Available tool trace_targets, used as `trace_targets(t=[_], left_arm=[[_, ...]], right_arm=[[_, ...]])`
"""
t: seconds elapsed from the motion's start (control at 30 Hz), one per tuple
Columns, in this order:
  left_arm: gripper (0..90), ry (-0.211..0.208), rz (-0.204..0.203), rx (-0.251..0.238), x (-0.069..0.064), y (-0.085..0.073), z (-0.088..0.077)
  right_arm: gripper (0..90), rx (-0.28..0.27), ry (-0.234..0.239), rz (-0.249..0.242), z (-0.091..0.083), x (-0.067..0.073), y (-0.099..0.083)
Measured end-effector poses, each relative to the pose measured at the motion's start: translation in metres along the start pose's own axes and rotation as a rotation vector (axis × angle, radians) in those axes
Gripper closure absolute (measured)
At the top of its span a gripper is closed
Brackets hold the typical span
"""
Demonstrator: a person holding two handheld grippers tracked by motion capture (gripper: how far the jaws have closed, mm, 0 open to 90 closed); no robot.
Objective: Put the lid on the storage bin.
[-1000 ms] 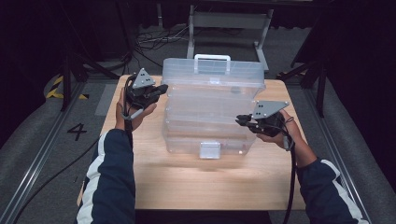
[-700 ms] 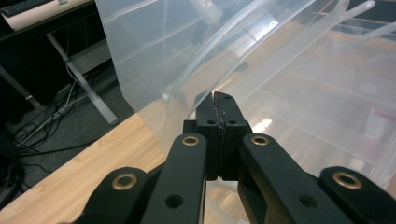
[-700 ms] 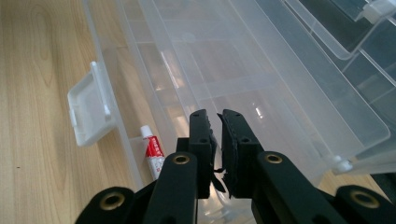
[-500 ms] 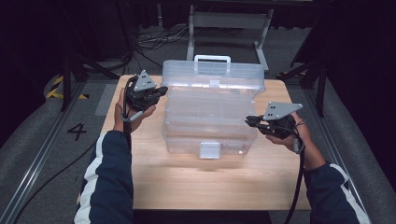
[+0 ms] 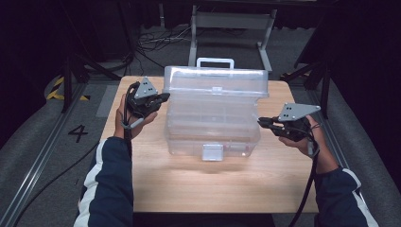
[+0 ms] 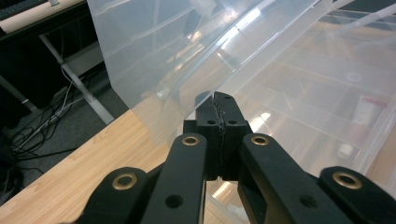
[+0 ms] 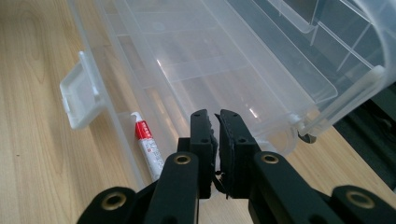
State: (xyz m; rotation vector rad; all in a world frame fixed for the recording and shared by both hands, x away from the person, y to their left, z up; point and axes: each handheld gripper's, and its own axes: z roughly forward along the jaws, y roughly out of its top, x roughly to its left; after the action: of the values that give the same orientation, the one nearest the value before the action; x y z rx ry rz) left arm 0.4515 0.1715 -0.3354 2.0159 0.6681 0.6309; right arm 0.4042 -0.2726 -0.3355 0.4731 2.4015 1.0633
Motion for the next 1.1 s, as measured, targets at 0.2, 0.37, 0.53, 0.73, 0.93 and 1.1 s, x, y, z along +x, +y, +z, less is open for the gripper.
trace_targets(t=[0.2, 0.37, 0.53, 0.73, 0.93, 1.1], left_arm=[[90.0, -0.022, 0.007, 0.012, -0.005, -0.009, 0.001], [90.0, -0.035, 0.017, 0.026, -0.008, -0.014, 0.000], [90.0, -0.044, 0.017, 0.030, -0.011, -0.019, -0.001], [90.0, -0.041, 0.027, 0.041, -0.017, -0.025, -0.006], [90.0, -0.045, 0.034, 0.050, -0.022, -0.030, -0.008], [90.0, -0.054, 0.034, 0.050, -0.024, -0.035, -0.008]], right_arm=[[84.5, 0.024, -0.015, 0.005, 0.000, -0.001, -0.006], [84.7, 0.029, -0.020, 0.019, -0.001, -0.003, -0.012], [84.2, 0.040, -0.028, 0.024, 0.000, -0.003, -0.017], [84.4, 0.031, -0.041, 0.034, 0.001, -0.005, -0.019], [83.9, 0.031, -0.053, 0.054, 0.001, -0.008, -0.022], [83.1, 0.026, -0.067, 0.070, 0.001, -0.010, -0.024]])
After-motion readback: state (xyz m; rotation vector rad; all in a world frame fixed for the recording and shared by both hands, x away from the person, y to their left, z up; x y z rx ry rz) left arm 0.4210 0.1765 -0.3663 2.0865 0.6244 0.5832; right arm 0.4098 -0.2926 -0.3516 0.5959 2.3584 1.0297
